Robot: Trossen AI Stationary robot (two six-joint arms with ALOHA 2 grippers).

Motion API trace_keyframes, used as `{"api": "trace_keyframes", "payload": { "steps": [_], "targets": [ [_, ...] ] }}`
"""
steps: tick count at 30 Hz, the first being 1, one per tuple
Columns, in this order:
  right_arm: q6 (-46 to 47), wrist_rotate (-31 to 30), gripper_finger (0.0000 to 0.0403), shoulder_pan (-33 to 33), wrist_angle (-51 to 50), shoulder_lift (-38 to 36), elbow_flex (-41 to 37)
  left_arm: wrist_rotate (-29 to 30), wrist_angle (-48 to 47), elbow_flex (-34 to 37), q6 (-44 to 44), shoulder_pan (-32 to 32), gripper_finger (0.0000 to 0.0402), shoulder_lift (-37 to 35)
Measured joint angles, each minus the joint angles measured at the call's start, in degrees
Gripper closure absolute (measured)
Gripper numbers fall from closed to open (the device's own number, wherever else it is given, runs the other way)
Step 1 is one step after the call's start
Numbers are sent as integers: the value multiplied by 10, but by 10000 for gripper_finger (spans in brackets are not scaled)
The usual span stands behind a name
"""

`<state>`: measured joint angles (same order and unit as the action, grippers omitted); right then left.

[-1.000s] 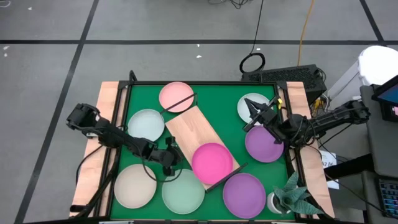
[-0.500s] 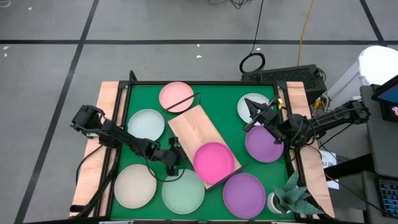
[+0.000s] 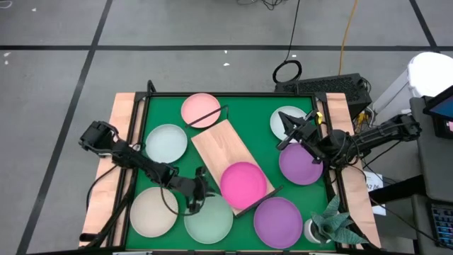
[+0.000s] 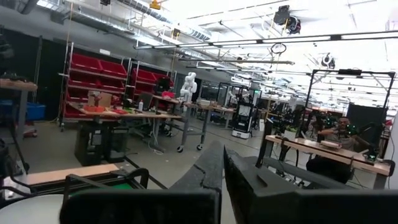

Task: Place and stack plates onto a shelf
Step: Adjust the shelf on the table

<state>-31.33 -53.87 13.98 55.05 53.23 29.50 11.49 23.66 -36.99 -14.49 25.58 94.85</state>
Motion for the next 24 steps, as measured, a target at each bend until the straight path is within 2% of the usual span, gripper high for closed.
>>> {"api": "trace_keyframes", "payload": {
  "steps": [3, 7, 14, 19, 24],
  "targets": [
    [6, 0, 403, 0, 0, 0, 0, 3, 14, -10, -12, 11, 326, 4],
    [5, 2, 403, 0, 5, 0, 0, 8, 1, -61, 6, 29, 326, 36],
    [4, 3, 403, 0, 4, 0, 0, 8, -125, -192, 63, 50, 326, 101],
    [5, 3, 403, 1, -1, 0, 0, 5, -126, -242, 88, 59, 326, 130],
    [4, 3, 403, 11, 0, 0, 0, 5, -98, -262, 101, 60, 326, 152]
  ]
}}
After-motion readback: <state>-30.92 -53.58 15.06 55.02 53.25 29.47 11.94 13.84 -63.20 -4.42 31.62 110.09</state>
